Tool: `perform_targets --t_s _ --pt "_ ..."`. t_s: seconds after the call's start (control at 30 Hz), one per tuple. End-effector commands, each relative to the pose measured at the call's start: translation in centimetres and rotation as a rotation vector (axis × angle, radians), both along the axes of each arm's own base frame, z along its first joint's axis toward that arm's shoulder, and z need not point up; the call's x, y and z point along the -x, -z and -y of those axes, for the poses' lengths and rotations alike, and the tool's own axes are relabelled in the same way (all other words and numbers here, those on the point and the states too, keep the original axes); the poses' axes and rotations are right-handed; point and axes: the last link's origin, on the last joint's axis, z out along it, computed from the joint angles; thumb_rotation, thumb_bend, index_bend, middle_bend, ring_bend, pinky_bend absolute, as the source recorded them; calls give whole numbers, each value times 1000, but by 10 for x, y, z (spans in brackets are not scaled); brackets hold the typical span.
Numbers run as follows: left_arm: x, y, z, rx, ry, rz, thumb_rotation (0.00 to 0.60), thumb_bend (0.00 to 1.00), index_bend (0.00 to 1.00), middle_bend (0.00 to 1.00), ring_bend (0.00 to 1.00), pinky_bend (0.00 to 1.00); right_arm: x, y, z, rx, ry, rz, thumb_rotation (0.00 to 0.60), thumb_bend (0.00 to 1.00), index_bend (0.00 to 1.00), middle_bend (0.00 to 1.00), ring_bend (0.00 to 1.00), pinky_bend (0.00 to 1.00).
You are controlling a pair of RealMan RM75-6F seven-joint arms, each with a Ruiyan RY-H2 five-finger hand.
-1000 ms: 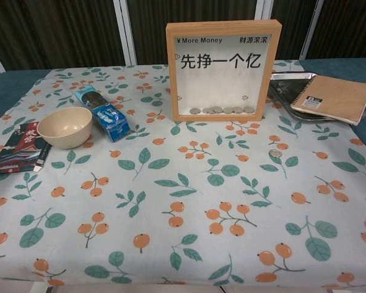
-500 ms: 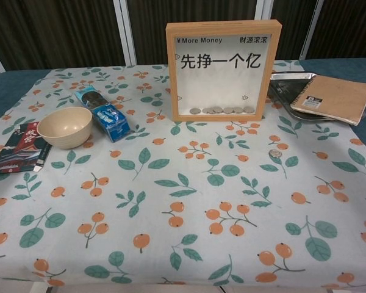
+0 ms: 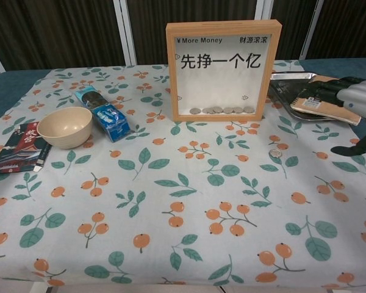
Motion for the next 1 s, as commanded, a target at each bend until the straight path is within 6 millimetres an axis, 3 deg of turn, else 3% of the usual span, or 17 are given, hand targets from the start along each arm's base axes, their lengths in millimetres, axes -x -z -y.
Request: perform_targets --t_s 0.03,0.13,0.33,0.5,1.0 --pt "1 0 -1 2 -5 0 597 323 0 0 0 0 -1 16 3 -37 4 26 600 523 1 0 0 0" --pt "3 1 -1 8 -10 -2 597 323 0 0 0 0 0 24 5 -46 8 37 600 530 33 0 0 0" --pt "2 1 -1 4 -10 -2 600 323 0 0 0 0 0 34 8 -53 15 72 600 530 265 0 0 0" --pt "2 2 -1 6 -9 -3 600 322 0 0 0 0 1 38 9 -62 19 80 600 530 379 0 0 0" --pt "5 3 -4 10 -21 -7 600 322 0 0 0 0 0 57 18 -73 29 102 600 530 481 0 0 0"
